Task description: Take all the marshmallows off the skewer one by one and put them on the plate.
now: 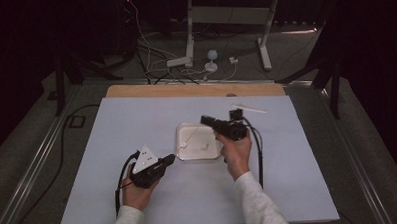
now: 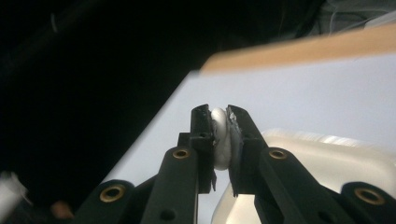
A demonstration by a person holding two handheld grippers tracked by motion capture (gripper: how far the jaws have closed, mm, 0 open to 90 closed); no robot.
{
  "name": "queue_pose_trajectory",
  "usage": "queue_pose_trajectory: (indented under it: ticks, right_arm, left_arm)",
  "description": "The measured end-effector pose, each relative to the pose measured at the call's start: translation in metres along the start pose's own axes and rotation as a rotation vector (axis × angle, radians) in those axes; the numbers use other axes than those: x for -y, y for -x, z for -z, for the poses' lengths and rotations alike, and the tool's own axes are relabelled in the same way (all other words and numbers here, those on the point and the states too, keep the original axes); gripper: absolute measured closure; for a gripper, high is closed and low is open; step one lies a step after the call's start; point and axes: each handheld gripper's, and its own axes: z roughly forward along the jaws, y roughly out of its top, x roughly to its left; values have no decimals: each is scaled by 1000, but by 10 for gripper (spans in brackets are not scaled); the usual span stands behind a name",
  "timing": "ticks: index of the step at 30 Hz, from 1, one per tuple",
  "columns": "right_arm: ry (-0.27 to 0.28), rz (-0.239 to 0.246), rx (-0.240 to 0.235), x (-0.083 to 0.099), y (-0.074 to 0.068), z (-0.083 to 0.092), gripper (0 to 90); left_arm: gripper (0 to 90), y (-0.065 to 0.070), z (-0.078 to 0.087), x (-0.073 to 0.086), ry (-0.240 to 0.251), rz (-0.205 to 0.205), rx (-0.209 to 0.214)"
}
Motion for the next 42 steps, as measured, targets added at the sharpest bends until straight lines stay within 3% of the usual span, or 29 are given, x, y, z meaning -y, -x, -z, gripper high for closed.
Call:
queue_pose_trajectory:
  ticks: [2,5,10,11,16,20,25,31,42]
  right_arm:
    - [-27,54,-3,-12,1,10,817]
    - [-102,153,17,-13,-7,11,808]
    - [-171,177,69,0,-2,1,790]
    - [-211,198,98,6,1,-4,784]
    - [-263,230,158,16,8,-10,761]
    - [-285,236,190,23,14,-15,666]
    - [-292,176,182,28,26,-16,525]
    - [-295,165,116,31,27,-16,327]
    - [-294,179,36,34,12,-17,230]
  left_arm:
    - [900,-7,3,-2,38,49,4]
    - [900,-5,0,-5,44,54,-3]
    - [900,-1,-5,-5,23,39,5]
    - [900,-1,-5,-5,22,41,5]
    - [900,-2,-6,-4,18,51,-6]
    - [900,-3,-8,-3,16,58,-3]
    - [900,-3,-10,-3,14,58,0]
    - [900,-3,-11,-3,14,61,-1]
    - [900,-2,-12,-4,18,65,4]
